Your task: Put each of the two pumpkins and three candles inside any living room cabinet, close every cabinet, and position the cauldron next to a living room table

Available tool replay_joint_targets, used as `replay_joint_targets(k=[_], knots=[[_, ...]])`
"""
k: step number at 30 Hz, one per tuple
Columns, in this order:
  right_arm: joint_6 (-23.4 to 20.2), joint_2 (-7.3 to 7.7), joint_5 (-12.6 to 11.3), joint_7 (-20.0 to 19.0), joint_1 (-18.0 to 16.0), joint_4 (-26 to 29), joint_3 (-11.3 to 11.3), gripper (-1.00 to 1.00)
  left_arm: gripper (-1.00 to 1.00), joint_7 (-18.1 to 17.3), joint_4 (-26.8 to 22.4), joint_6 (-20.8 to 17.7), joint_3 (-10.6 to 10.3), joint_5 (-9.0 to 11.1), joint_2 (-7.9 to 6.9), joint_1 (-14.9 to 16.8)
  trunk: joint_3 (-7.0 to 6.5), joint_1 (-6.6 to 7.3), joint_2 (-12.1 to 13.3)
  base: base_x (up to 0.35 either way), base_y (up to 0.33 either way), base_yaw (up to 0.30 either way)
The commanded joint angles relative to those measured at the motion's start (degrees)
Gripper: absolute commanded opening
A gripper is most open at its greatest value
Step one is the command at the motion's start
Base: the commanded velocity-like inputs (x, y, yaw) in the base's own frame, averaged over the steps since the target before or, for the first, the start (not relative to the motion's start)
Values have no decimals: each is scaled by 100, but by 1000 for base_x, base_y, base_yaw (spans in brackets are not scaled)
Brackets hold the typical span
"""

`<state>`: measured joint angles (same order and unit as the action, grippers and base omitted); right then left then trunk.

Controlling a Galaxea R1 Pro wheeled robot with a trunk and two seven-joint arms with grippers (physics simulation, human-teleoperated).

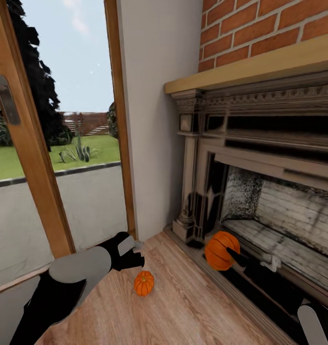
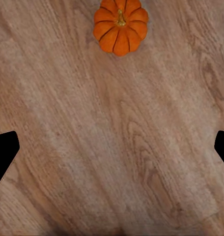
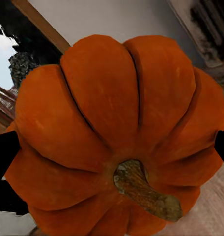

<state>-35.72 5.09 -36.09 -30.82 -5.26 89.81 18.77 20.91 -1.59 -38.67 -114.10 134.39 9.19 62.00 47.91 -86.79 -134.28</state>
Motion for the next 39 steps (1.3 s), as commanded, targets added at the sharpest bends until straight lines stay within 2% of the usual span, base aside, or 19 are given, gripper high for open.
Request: replay_joint_targets(k=[1,4,11,12,15,19,21,24,25,27,29,32,35,39], knots=[[-71,-5,-41,-262,-2,2,90,-100,100,38,-16,143,-219,38,10,13,24,-21,-44,0,0,0],[-147,0,-85,-423,-1,-6,99,-100,100,28,-17,341,-257,19,-3,14,78,-87,-165,0,0,0],[-442,-4,-115,-557,-1,-15,123,-100,100,13,-17,361,-267,10,-12,14,204,-241,-445,0,0,0],[-430,-79,-118,-678,-1,-37,126,-100,100,18,-17,360,-263,9,-12,14,222,-263,-486,0,0,0],[-338,-285,-117,-692,-3,-28,139,-100,100,20,-17,360,-262,8,-7,14,276,-329,-606,0,0,0],[-395,-355,-125,-571,-20,-7,125,-100,100,26,-17,360,-267,8,-12,14,348,-417,-766,0,0,0],[-552,-413,-170,-133,-247,-1,85,-100,100,27,-17,360,-269,8,-16,14,366,-439,-806,0,0,0],[-876,-485,-385,304,-1244,1,-26,-100,100,27,-17,360,-270,8,-27,14,366,-439,-806,0,0,0],[-929,-496,-465,458,-1505,-5,-77,-100,100,30,-17,360,-269,8,-29,14,366,-439,-806,0,0,0],[-996,-522,-716,912,-1821,-24,-158,-100,100,34,-17,360,-270,8,-30,14,384,-461,-846,0,0,0],[-1012,-602,-888,1144,-1924,-46,-243,-100,100,36,-17,366,-270,3,-31,14,423,-490,-897,0,0,0],[-996,-714,-939,1232,-1960,-63,-331,-100,100,34,-17,379,-270,0,-31,14,489,-498,-901,0,0,0],[-991,-729,-957,1225,-1963,-63,-342,-100,100,25,-17,428,-270,0,-30,14,556,-505,-905,0,0,0],[-1011,-725,-957,971,-1961,-60,-343,-100,100,20,-17,587,-272,2,-31,14,644,-516,-911,0,0,0]])
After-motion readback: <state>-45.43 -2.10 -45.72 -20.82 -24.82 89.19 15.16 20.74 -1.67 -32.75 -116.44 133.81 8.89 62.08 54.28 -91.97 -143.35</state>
